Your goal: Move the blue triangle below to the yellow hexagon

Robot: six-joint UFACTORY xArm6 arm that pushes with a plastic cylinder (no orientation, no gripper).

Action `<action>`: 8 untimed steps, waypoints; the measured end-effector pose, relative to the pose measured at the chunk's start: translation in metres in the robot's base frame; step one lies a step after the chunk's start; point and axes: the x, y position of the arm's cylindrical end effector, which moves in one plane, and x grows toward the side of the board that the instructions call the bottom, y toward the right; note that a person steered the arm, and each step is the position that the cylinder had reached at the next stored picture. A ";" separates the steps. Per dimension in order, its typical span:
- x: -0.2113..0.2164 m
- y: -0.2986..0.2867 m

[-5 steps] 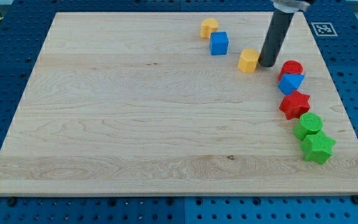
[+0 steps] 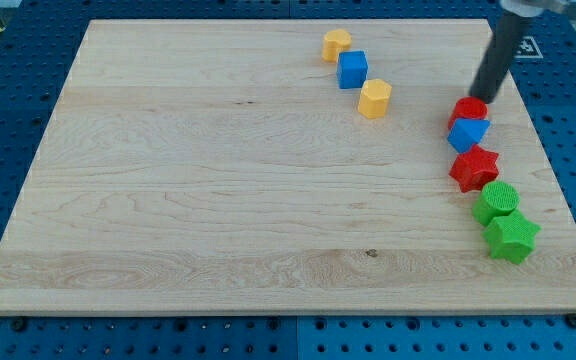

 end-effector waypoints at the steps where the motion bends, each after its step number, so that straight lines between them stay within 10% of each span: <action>1: 0.055 0.011; 8: 0.072 -0.053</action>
